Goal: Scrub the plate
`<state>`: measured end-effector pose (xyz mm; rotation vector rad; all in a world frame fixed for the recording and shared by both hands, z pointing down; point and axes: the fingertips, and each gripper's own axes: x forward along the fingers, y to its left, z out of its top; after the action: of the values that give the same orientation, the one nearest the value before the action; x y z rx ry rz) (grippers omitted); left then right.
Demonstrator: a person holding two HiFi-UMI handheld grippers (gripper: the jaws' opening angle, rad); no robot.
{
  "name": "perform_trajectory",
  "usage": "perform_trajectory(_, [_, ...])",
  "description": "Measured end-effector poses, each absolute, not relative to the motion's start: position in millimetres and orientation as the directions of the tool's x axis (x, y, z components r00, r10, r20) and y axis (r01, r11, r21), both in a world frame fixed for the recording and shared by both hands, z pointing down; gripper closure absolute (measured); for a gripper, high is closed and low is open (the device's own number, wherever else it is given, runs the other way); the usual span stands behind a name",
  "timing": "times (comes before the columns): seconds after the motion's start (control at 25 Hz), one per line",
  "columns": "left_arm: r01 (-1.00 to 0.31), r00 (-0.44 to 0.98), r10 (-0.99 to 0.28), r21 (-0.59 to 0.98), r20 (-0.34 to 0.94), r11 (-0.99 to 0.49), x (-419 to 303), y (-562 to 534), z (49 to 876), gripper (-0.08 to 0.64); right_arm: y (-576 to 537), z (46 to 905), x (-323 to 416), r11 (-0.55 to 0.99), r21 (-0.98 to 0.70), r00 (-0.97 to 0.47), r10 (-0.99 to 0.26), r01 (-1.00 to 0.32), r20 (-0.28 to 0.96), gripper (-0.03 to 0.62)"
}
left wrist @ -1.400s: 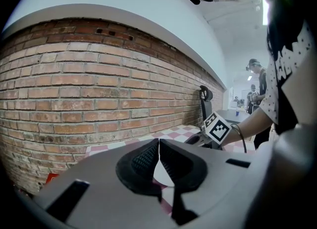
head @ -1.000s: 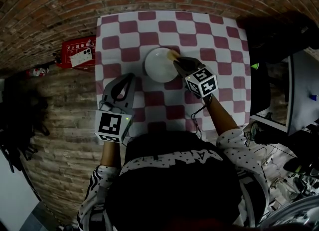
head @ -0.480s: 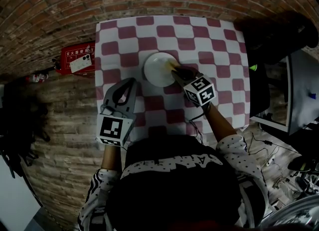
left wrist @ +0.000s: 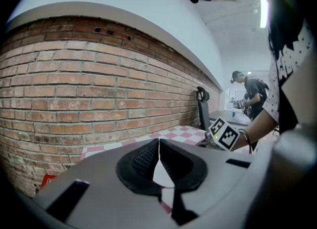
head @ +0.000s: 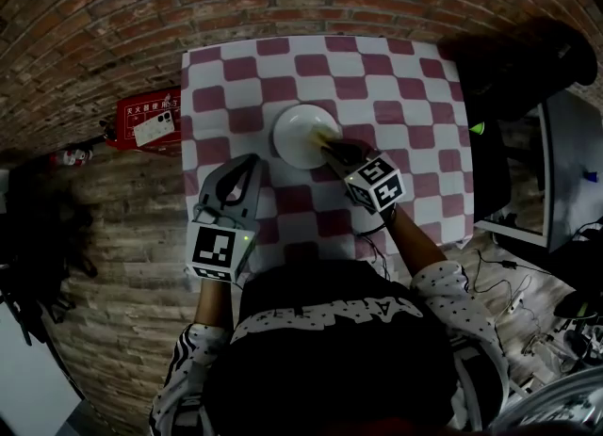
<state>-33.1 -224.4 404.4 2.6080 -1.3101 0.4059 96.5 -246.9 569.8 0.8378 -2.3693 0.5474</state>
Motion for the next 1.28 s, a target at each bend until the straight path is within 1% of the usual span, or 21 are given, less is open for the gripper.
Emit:
perform_trajectory(0.76, [-0.79,0.594,-0.743,0.052,0.309,-0.611,-48.0,-209.8,401.6,0.546,-212.8,564.4,63.8,0.727,-0.207,-0.663,-0.423,-0.655,0.618,0.538])
perform_trajectory(1.0, [-0.781,0.607,-0.735,0.056,0.302,-0.622,-56.4,-203.4,400.3,0.546,-215.9,547.2,66.1,0.639,-0.269,-0.659,-0.51,-0.72,0.554,0.538])
perform_trajectory(1.28, [-0.767,0.625,-0.724,0.061,0.292,-0.639,-65.5,-198.7,399.3,0.546,-210.3,532.5,66.3,0.586,-0.294,-0.641,-0.564,-0.755,0.52,0.538])
